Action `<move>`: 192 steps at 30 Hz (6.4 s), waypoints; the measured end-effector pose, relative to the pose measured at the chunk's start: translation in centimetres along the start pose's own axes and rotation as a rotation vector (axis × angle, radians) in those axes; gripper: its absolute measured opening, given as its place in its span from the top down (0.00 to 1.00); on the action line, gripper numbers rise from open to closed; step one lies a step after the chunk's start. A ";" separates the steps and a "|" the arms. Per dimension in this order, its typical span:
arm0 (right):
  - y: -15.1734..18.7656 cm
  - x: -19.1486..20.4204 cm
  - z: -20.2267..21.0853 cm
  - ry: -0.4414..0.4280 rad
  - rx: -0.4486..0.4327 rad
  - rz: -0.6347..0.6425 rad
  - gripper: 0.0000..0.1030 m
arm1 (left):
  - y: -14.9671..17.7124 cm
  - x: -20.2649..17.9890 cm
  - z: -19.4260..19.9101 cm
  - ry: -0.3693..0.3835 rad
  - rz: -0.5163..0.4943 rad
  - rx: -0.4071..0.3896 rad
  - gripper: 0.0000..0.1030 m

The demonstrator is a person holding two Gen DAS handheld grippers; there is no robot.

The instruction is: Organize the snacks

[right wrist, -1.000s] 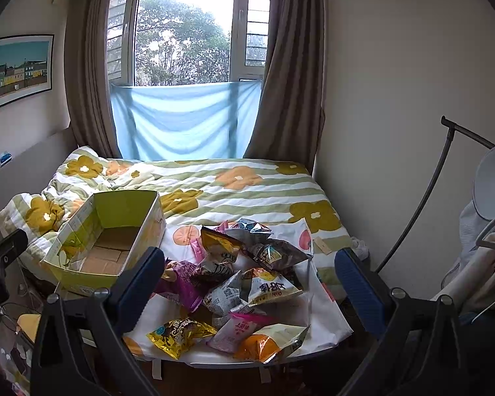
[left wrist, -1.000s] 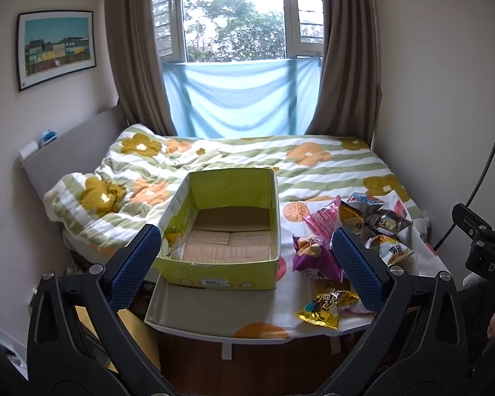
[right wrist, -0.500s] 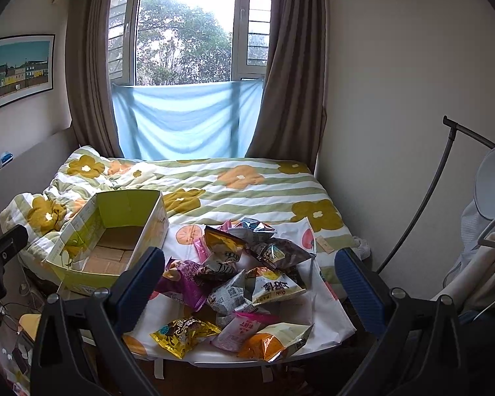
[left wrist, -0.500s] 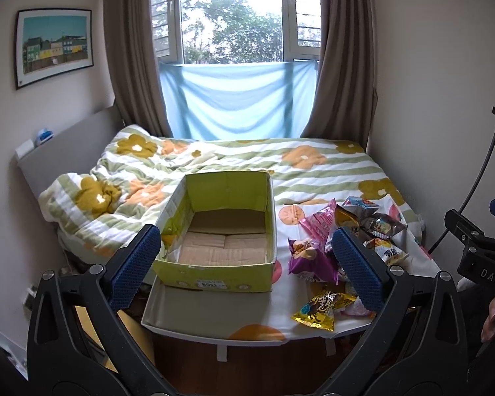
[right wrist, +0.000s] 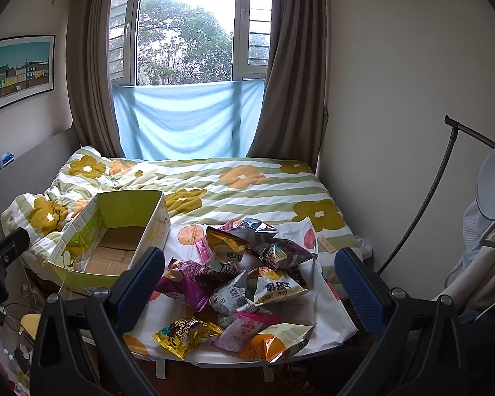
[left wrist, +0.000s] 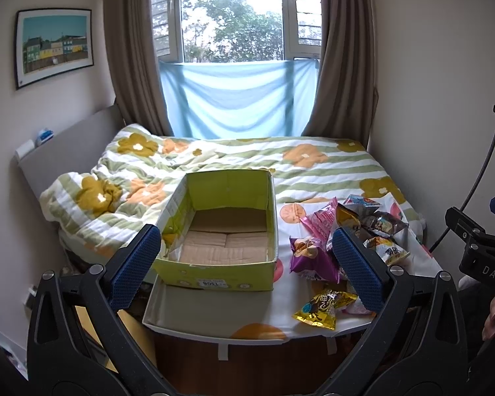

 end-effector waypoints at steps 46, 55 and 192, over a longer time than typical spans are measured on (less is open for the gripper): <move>2.0 -2.1 -1.6 0.008 0.079 -0.061 0.00 | 2.4 -4.1 -4.4 0.182 -0.129 0.156 0.00; 9.9 -6.3 -5.4 0.011 0.231 -0.133 0.00 | 11.5 -12.1 -12.8 0.394 -0.289 0.413 0.00; 4.0 22.7 -24.7 -0.407 0.383 0.090 0.00 | 4.3 13.3 -30.7 0.235 -0.040 0.454 0.10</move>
Point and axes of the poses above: each gripper's, at about its wrist camera, not at the fingertips, and z roughly against the way its jaws point, x to its left, y to its underside, the point moved 9 cm from there along -z, roughly the way its jaws point, and after that the axes turned 10 degrees about -y, right-handed, at the moved point
